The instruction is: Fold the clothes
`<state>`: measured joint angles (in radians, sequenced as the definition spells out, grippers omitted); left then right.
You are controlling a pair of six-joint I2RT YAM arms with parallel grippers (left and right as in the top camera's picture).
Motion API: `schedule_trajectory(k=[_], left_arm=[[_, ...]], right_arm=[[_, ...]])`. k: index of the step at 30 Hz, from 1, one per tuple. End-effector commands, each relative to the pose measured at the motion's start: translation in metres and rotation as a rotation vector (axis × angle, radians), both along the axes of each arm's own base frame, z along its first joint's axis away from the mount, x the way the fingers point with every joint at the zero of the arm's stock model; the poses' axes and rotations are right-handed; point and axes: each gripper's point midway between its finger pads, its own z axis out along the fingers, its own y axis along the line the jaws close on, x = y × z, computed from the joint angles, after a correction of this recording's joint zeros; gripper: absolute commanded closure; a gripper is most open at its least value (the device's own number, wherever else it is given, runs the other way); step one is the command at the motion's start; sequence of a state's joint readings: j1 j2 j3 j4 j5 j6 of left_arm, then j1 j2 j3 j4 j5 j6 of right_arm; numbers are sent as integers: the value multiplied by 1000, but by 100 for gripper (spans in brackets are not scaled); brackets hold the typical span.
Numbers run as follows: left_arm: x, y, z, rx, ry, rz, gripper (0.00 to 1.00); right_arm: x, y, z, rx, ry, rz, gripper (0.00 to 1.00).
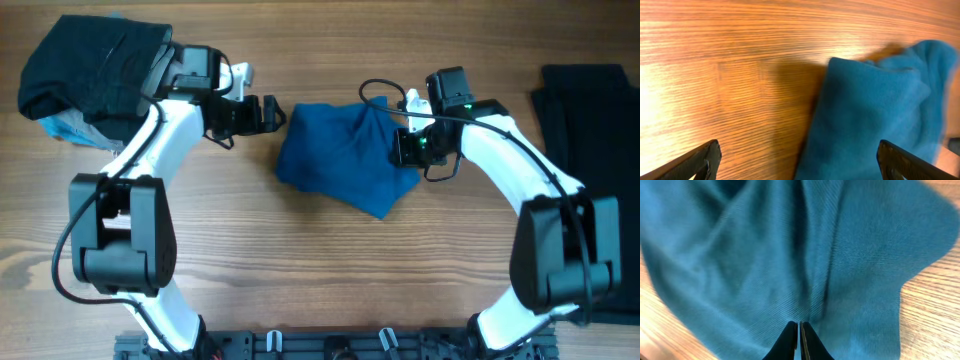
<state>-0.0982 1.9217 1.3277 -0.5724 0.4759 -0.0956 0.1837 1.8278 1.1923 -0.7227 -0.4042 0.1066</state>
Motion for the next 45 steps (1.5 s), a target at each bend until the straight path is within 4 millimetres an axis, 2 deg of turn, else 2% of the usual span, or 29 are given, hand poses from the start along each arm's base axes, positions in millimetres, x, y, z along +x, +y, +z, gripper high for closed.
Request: schedule_trajectory(k=[1, 4, 7, 9, 10, 14, 16, 17, 19, 20, 21, 22, 23, 25, 26, 27, 29, 30, 31, 33, 35, 36, 37, 38, 39, 40, 42, 44, 45], left_arm=[[-18, -33, -12, -205, 17, -214, 0], [-21, -41, -47, -205, 72, -232, 0], [-26, -55, -67, -299, 112, -259, 0], [-41, -83, -75, -392, 153, -324, 6], [-46, -90, -78, -390, 164, -342, 6], [-72, -140, -79, -394, 228, -409, 9], [-79, -157, -81, -373, 250, -406, 18], [-79, -161, -86, -339, 261, -383, 28], [-81, -165, -88, -324, 263, -380, 55], [-81, -164, -88, -326, 265, -380, 78], [-80, -163, -88, -327, 268, -375, 88], [-79, -158, -86, -326, 277, -362, 96], [-77, -153, -83, -326, 285, -347, 96], [-60, -130, -44, -390, 297, -286, 96], [-45, -111, -13, -416, 290, -237, 96], [-32, -92, 16, -423, 269, -191, 96], [-3, -56, 78, -437, 155, -122, 96], [19, -30, 121, -442, 38, -80, 96], [40, -6, 160, -457, -63, -15, 96], [75, 37, 212, -483, -232, 89, 96], [107, 85, 247, -510, -414, 182, 96], [117, 107, 256, -515, -474, 219, 96], [125, 130, 260, -508, -520, 262, 96], [133, 167, 250, -472, -532, 362, 96], [136, 192, 239, -446, -521, 428, 96], [137, 226, 215, -434, -487, 501, 96], [137, 274, 166, -429, -405, 606, 96], [126, 310, 119, -439, -298, 704, 91], [114, 327, 97, -452, -225, 761, 52]], right_arm=[[-7, 2, -26, 7, 71, 3, 93], [-6, -3, -40, -27, 100, -37, 93], [-6, -5, -41, -35, 107, -50, 93], [-7, -5, -41, -36, 111, -50, 93], [-8, -5, -42, -37, 115, -50, 93], [-7, -4, -41, -36, 111, -49, 93], [-7, -3, -41, -36, 110, -45, 93], [-8, -2, -41, -36, 111, -41, 93], [-8, -1, -41, -37, 110, -37, 94], [-8, -1, -41, -37, 111, -38, 96], [-10, -2, -38, -39, 120, -39, 96], [-12, -5, -31, -41, 132, -46, 96], [-12, -9, -19, -41, 123, -41, 96], [-2, -25, 17, -37, 52, -72, 96], [6, -38, 43, -27, -9, -104, 96], [9, -45, 58, -23, -48, -122, 95], [11, -52, 82, -15, -112, -144, 94], [11, -52, 91, -12, -139, -144, 93], [10, -52, 91, -12, -138, -145, 93], [7, -52, 89, -13, -123, -147, 93], [6, -52, 89, -10, -109, -164, 93], [6, -52, 89, -9, -107, -167, 93], [5, -52, 89, -8, -103, -171, 94], [3, -52, 88, -10, -92, -171, 94], [0, -52, 87, -11, -81, -171, 94], [-1, -53, 87, -12, -73, -174, 95], [-1, -52, 87, -4, -66, -189, 95], [-4, -52, 86, -2, -46, -209, 95], [-3, -52, 86, -2, -47, -208, 96]])
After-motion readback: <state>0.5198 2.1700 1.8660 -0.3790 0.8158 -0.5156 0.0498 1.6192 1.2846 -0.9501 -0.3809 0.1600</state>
